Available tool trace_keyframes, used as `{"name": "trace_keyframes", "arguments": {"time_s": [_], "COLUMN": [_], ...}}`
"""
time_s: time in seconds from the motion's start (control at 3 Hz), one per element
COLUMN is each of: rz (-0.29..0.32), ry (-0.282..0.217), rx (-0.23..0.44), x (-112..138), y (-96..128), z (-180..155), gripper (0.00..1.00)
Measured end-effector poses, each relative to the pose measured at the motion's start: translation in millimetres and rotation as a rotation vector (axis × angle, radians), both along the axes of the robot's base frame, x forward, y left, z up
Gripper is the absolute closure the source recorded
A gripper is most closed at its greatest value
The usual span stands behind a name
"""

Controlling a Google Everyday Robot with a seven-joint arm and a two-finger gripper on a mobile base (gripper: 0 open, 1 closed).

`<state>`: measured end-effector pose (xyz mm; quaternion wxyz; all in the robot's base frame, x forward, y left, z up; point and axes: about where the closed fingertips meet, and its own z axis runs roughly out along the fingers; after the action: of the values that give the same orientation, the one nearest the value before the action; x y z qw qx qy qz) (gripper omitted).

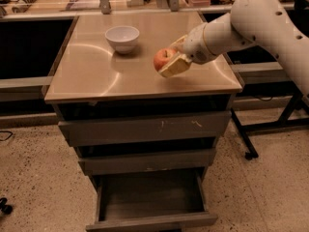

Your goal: Pick apple from bottom drawer and place on counter

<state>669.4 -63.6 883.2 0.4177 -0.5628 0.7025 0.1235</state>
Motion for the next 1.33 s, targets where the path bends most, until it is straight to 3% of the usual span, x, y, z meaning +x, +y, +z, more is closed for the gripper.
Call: {"name": "trace_keyframes", "arguments": {"time_s": [0.33,1.33], "rz": [-0.057,-0.148], "ry": [0.055,0.224], "rx": [0.042,0.148], "x": [29,45], "y": [-4,-13], "z": [-7,-51], "gripper": [1.00,1.00]}}
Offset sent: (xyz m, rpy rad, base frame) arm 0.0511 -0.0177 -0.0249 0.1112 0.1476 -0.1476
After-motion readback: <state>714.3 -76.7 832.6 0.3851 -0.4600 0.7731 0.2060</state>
